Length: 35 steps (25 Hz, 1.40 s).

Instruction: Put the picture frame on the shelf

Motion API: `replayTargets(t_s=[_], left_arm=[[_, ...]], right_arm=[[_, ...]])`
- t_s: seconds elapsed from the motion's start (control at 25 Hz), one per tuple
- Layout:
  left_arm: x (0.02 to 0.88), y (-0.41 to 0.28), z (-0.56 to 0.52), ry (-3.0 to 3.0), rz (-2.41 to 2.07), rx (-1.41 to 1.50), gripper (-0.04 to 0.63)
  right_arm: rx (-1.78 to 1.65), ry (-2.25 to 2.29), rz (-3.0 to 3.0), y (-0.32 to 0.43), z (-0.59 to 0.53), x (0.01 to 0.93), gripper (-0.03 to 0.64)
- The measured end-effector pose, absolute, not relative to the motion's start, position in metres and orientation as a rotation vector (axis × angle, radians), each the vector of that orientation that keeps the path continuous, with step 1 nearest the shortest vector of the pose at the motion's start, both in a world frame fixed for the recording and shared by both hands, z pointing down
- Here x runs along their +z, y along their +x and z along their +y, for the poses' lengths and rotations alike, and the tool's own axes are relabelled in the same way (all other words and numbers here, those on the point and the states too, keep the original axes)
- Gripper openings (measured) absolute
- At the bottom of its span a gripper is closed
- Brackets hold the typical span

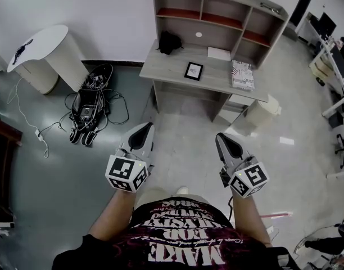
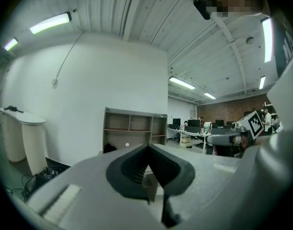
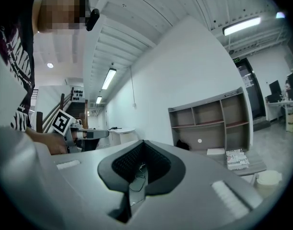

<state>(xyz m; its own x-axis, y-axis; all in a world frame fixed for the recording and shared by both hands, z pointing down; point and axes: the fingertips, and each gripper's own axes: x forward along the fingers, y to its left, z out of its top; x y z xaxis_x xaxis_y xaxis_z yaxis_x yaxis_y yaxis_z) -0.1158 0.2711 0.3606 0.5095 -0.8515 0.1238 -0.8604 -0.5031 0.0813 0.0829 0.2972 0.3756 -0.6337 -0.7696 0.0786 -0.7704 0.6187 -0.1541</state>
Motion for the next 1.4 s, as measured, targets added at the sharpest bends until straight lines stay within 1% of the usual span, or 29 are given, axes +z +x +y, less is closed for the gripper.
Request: replayTargets(t_s=[0.52, 1.04, 1.4], left_arm=[[0.374, -0.122, 0.259, 2.612, -1.463, 0.126, 0.002], [0.388, -0.127, 0.18, 2.604, -1.425, 0.124, 0.002], [0.416, -0.117, 0.131, 2.566, -1.359, 0.186, 0.002]], right_arm=[[0.325, 1.353, -2.825, 0.078, 0.277, 0.389, 0.028], [0.334, 1.296, -2.826, 0.053, 0.202, 0.387, 0.028], [0.422, 1.287, -2.775, 0.056, 0.16, 0.414, 0.028]])
